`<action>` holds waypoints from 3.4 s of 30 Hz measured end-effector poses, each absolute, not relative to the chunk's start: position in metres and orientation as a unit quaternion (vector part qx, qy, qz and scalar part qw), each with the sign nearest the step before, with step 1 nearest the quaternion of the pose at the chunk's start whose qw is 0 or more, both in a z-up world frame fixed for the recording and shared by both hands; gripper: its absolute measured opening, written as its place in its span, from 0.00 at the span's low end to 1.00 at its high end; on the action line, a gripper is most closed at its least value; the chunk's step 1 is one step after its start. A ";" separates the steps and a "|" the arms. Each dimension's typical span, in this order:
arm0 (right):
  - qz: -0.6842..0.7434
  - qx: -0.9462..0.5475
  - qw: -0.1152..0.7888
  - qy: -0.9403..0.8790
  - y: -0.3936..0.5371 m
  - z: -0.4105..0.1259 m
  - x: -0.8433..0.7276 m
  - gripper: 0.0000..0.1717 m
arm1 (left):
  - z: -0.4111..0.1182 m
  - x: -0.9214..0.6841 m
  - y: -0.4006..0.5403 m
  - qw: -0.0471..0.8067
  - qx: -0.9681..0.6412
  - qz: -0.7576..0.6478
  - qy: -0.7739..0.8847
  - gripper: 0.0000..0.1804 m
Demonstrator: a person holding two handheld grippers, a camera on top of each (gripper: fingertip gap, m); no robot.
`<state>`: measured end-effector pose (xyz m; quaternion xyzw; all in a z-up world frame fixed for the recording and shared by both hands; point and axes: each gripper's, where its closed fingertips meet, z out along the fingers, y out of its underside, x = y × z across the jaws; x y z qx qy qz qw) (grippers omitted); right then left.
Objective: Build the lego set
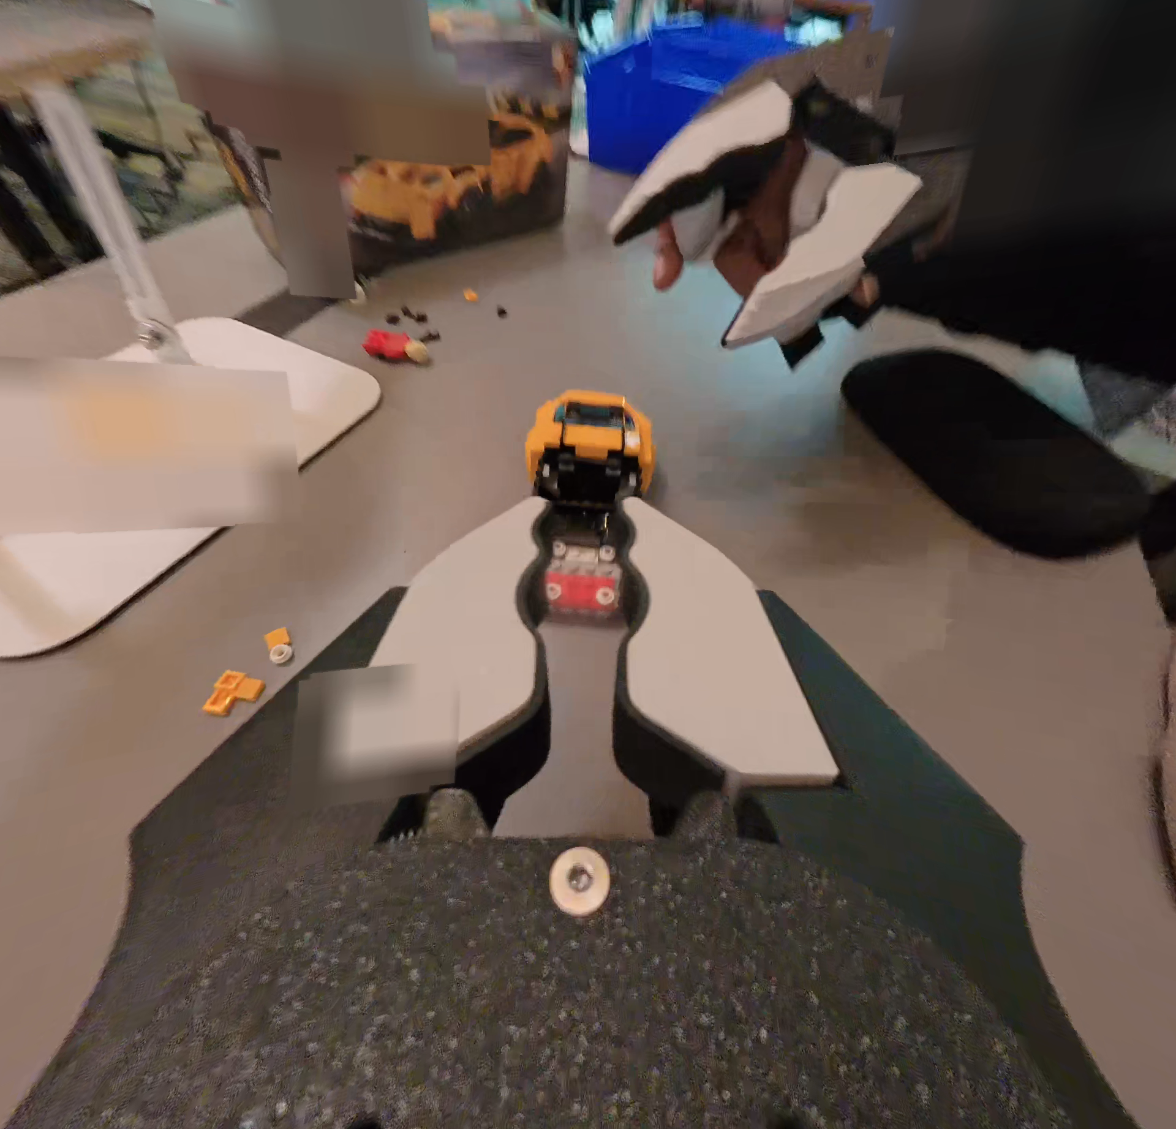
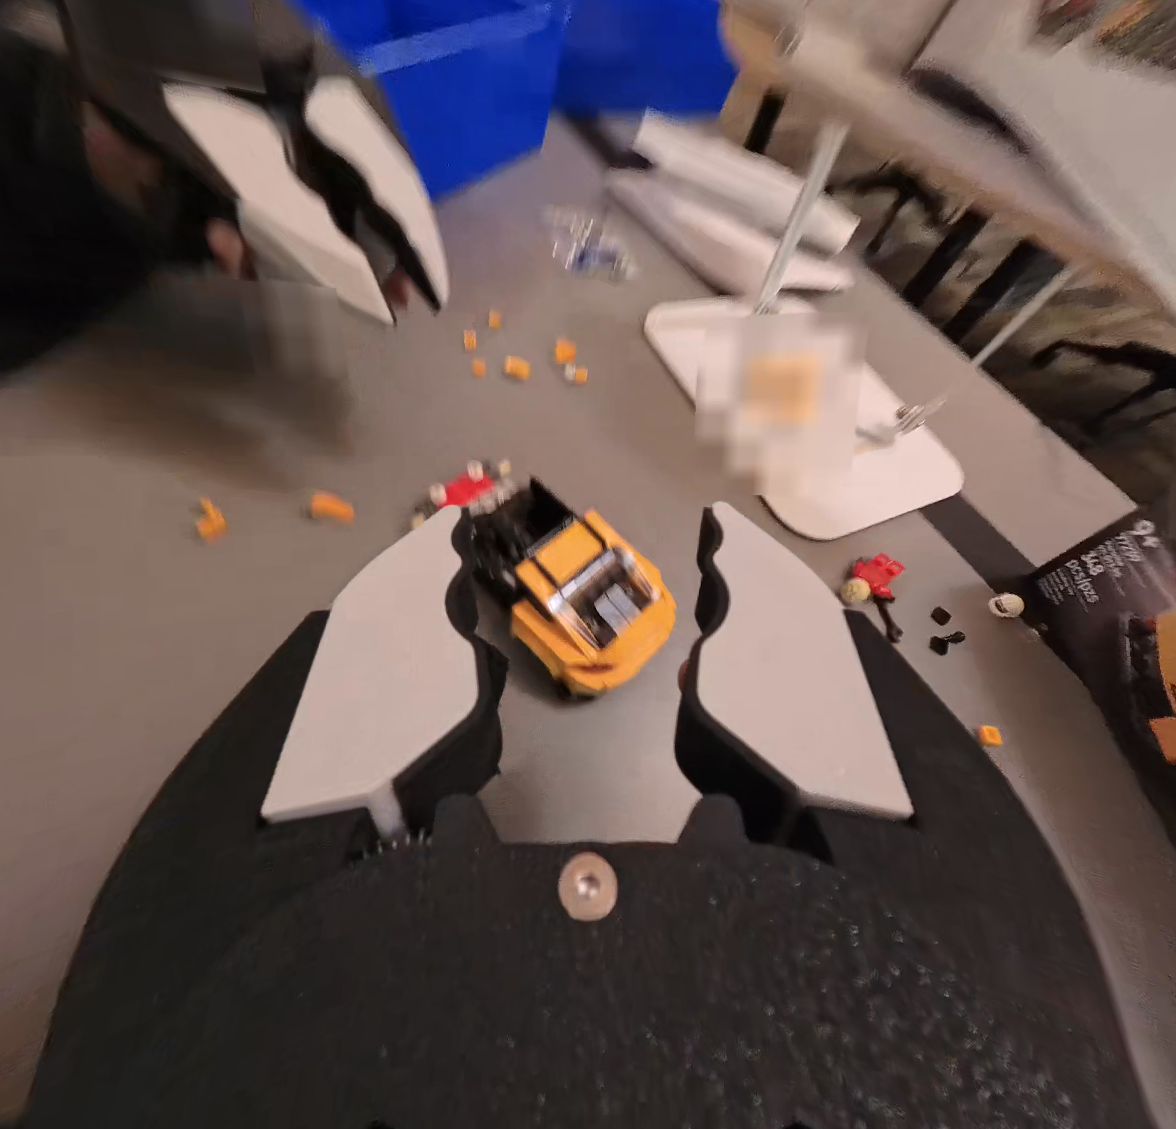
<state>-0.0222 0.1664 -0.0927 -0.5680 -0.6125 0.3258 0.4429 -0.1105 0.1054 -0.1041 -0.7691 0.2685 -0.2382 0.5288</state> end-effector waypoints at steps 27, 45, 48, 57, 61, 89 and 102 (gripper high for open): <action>0.367 -0.574 0.574 -0.454 0.164 -0.083 -0.009 0.00 | -0.176 -0.090 0.067 0.391 -0.817 -0.197 0.375 0.12; 0.267 -0.588 0.508 -0.570 0.156 -0.126 -0.022 0.11 | -0.176 -0.087 0.074 0.402 -0.819 -0.127 0.389 0.07; 0.205 -0.549 0.462 -0.666 0.148 -0.133 -0.031 0.26 | -0.163 -0.095 0.081 0.437 -0.815 -0.128 0.359 0.07; 0.093 -0.453 0.287 -0.839 0.163 -0.163 -0.053 0.50 | -0.158 -0.092 0.083 0.459 -0.802 -0.129 0.359 0.07; 0.065 -0.423 0.202 -0.881 0.174 -0.184 -0.053 0.52 | -0.157 -0.090 0.081 0.461 -0.799 -0.140 0.361 0.07; 0.404 -0.515 0.262 -0.709 0.090 -0.106 -0.047 0.17 | -0.121 -0.062 0.071 0.543 -0.726 -0.173 0.386 0.07; 0.610 -0.662 0.228 -0.372 0.064 -0.081 -0.053 0.14 | -0.078 -0.052 0.073 0.661 -0.632 0.052 0.401 0.07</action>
